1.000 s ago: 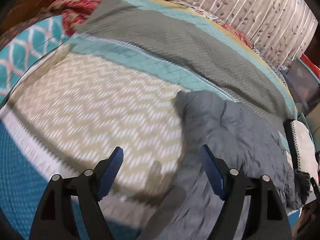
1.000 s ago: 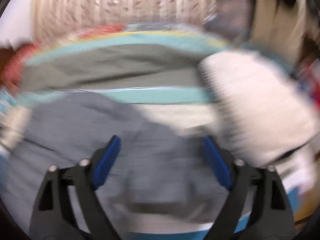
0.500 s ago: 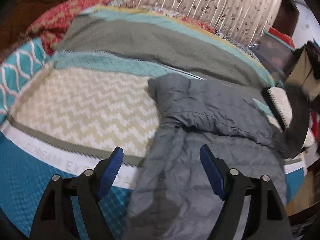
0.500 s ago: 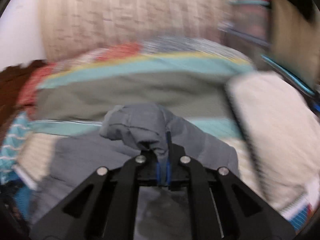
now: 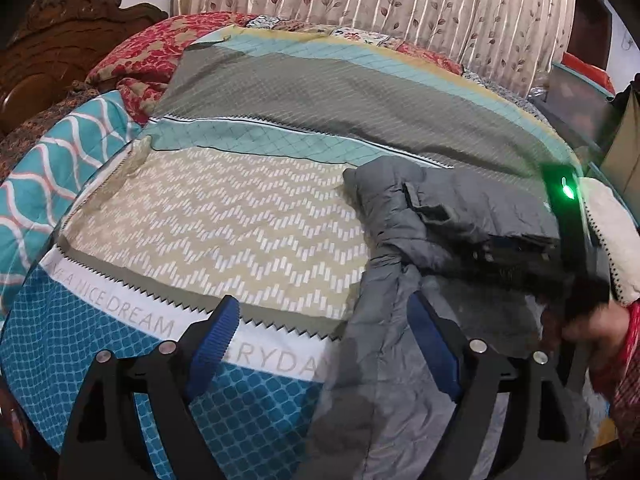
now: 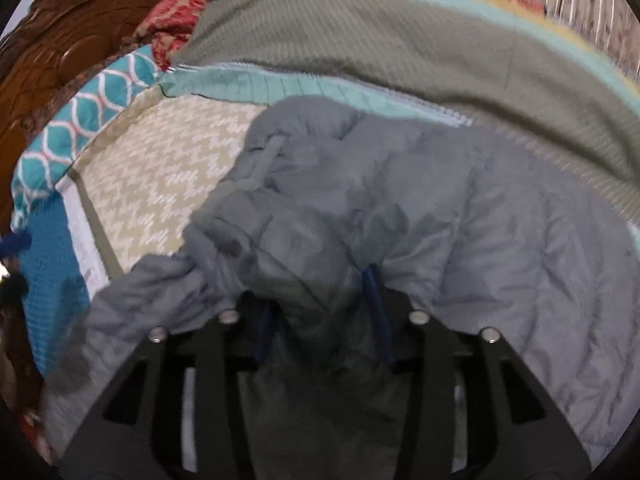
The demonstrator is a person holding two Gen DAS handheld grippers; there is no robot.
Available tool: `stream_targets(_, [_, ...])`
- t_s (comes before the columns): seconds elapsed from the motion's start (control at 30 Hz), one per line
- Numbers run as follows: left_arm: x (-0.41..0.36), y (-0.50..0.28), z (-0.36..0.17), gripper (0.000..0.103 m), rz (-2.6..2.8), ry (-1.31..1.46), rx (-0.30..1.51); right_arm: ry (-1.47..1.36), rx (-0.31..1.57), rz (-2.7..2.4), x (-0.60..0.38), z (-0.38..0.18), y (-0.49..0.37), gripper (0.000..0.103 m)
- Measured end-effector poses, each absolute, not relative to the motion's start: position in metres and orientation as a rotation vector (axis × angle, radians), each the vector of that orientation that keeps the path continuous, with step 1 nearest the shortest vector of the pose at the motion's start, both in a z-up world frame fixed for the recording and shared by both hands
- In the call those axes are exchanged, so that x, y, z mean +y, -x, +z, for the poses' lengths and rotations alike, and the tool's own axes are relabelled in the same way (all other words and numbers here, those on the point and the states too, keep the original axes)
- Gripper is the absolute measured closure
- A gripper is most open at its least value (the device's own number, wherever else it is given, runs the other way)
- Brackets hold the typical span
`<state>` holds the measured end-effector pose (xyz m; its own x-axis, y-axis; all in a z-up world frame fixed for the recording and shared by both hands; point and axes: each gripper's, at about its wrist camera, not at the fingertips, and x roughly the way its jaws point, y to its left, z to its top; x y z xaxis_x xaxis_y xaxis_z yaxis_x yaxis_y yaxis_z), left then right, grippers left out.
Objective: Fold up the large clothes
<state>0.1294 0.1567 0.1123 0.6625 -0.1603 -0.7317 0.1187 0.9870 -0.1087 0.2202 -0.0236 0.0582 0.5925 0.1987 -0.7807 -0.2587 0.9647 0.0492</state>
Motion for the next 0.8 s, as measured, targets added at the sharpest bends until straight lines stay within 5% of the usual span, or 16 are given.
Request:
stream_targets(0.13, [0.136, -0.148, 0.120, 0.000, -0.194, 0.016, 0.826, 0.079, 0.670, 0.339, -0.049, 0.110, -0.163, 0.015])
stream_targets(0.2, [0.119, -0.158, 0.128, 0.000, -0.252, 0.009, 0.821, 0.071, 0.566, 0.364, -0.069, 0.138, -0.134, 0.006])
stream_targets(0.37, [0.062, -0.189, 0.139, 0.000, -0.406, 0.022, 0.818, 0.003, 0.572, 0.196, -0.143, 0.162, -0.101, 0.007])
stream_targets(0.4, [0.045, -0.198, 0.136, 0.000, -0.450, 0.033, 0.837, -0.014, 0.599, 0.142, -0.159, 0.158, -0.102, 0.012])
stream_targets(0.47, [0.018, -0.210, 0.127, 0.000, -0.480, 0.014, 0.870, -0.082, 0.699, 0.004, -0.200, 0.138, -0.113, 0.041])
stream_targets(0.8, [-0.038, -0.268, 0.016, -0.001, -0.332, -0.236, 1.024, -0.383, 1.015, -0.169, -0.297, 0.028, -0.171, 0.050])
